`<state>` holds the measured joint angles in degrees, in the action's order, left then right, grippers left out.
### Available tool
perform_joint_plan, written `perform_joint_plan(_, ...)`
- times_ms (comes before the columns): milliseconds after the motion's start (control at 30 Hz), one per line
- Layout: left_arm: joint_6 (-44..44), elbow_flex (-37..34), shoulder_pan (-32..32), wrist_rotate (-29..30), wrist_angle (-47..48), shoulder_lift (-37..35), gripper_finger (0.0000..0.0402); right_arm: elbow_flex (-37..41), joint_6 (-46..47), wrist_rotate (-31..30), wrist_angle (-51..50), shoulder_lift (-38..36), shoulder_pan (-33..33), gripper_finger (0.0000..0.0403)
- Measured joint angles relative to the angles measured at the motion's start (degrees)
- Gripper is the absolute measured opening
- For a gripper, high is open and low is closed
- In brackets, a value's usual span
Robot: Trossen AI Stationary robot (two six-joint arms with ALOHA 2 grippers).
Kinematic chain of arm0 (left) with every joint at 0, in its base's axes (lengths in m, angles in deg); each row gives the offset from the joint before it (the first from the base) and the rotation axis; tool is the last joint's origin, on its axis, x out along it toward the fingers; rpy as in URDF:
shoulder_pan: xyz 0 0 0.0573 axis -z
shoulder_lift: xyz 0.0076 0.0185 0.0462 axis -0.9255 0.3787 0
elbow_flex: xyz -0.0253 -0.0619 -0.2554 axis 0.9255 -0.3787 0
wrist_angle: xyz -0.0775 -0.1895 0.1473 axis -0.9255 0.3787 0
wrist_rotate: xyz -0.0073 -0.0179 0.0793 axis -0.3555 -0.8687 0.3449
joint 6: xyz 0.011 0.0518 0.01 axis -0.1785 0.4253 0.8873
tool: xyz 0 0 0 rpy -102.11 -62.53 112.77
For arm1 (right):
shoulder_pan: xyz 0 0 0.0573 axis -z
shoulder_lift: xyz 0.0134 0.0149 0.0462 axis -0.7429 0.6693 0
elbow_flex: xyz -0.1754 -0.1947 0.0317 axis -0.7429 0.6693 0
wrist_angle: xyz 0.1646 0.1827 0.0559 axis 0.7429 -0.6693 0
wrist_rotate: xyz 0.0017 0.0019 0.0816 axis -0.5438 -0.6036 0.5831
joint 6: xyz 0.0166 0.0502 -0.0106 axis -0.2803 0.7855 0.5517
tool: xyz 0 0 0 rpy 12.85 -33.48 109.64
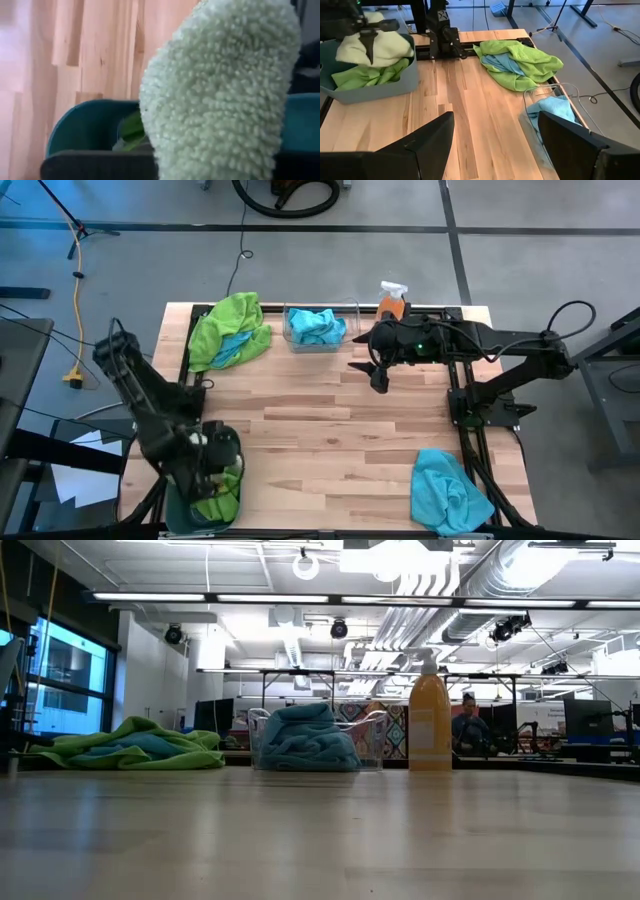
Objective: Sort microfiber towel by color & place in baskets
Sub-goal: Put the light green microfiber towel into the blue bin
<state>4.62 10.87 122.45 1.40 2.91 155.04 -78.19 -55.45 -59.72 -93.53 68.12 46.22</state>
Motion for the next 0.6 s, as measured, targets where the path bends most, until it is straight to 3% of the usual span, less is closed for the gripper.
perform_joint_plan(167,-10.4,0.0,6.4,12.3,-0.9,2.7,0.0001,0.0,1.2,0.0,-0.1,0.0,0.0,0.0287)
perform_joint_plan(433,-38.3,-4.9,16.4,19.8,-2.2,2.8,0.0001,0.0,1.0,0.0,0.0,0.0,0.3,0.0287)
perform_joint_plan(500,-40.7,-6.0,17.8,19.9,-2.4,2.9,0.0001,0.0,1.0,0.0,-0.1,0.0,0.3,0.0287)
perform_joint_plan(600,-40.2,-8.1,17.9,12.8,-2.1,3.4,0.0001,0.0,1.0,0.0,-0.1,0.0,0.3,0.0287)
